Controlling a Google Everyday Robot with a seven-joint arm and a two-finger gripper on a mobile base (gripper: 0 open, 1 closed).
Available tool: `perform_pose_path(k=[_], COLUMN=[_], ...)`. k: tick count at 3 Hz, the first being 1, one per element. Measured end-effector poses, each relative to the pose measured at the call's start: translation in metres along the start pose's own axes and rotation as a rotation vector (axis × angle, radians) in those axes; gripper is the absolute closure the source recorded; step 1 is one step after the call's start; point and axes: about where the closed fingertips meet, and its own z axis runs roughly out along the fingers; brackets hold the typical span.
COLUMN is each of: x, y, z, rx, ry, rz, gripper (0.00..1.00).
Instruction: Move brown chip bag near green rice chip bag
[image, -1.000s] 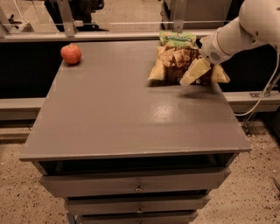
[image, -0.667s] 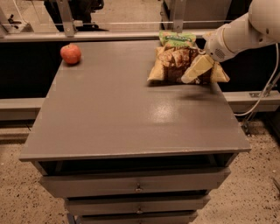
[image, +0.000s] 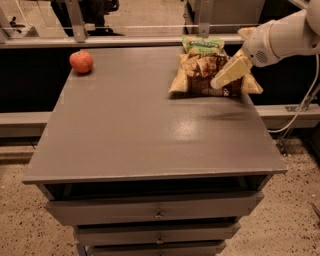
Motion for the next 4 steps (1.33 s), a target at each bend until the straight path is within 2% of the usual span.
perform_pose_path(k=[1, 2, 3, 4], x=[-0.004, 0.002, 0.023, 0.026], y=[-0.005, -0.008, -0.002, -0.002], z=[-0.044, -0.110, -0.181, -0.183], rx=[0.038, 0.105, 0.162, 0.167], ry=[-0.071, -0.098, -0.118, -0.115], rz=[-0.008, -0.031, 0.000, 0.004], gripper=[0.00, 0.00, 0.00, 0.00])
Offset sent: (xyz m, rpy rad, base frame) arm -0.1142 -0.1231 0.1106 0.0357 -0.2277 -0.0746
